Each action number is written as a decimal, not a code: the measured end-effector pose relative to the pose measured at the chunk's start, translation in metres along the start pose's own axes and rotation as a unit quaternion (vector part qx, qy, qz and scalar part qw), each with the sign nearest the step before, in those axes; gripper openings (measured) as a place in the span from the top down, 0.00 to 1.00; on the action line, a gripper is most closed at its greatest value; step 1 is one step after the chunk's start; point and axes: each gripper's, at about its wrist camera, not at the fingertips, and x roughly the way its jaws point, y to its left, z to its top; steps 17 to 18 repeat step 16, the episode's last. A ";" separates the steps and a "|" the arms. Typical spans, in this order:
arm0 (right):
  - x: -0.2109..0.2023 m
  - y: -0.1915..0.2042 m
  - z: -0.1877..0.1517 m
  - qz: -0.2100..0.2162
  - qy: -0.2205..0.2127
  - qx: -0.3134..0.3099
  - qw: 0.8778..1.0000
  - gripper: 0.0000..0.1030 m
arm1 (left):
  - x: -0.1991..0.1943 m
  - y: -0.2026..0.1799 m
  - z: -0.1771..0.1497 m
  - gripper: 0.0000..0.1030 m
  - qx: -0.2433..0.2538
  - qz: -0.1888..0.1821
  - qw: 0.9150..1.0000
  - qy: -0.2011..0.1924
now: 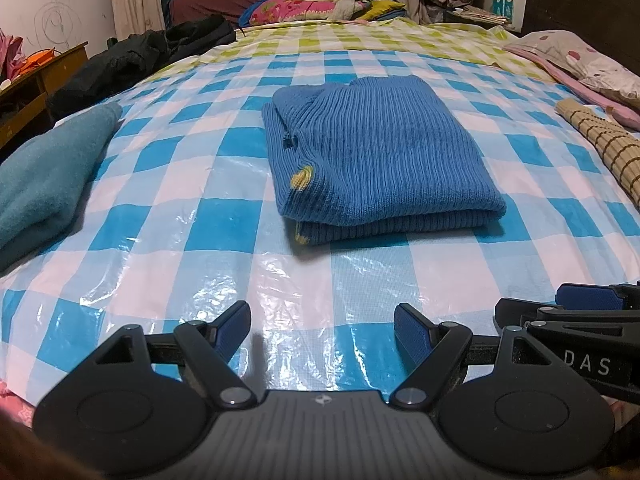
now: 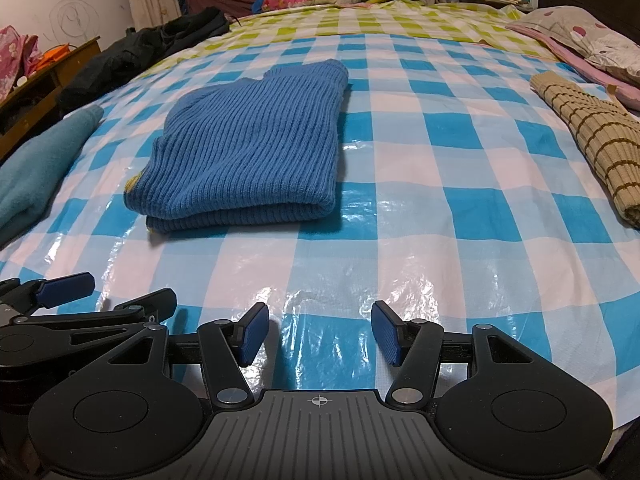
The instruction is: Fold small clothes
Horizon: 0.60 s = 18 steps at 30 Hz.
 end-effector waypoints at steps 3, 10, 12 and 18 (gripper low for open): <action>0.000 0.000 0.000 0.000 -0.001 0.000 1.000 0.45 | -0.001 0.000 0.001 0.19 -0.001 0.001 1.000 -0.002; -0.002 -0.001 0.002 -0.002 -0.002 -0.001 1.000 0.44 | 0.000 0.000 0.001 0.19 -0.003 0.001 1.000 -0.002; -0.001 -0.001 0.002 -0.002 -0.002 -0.002 1.000 0.44 | 0.000 0.000 0.001 0.19 -0.004 0.000 1.000 0.000; -0.002 -0.001 0.002 -0.002 -0.002 -0.001 1.000 0.44 | 0.000 0.000 0.001 0.19 -0.005 0.000 1.000 0.001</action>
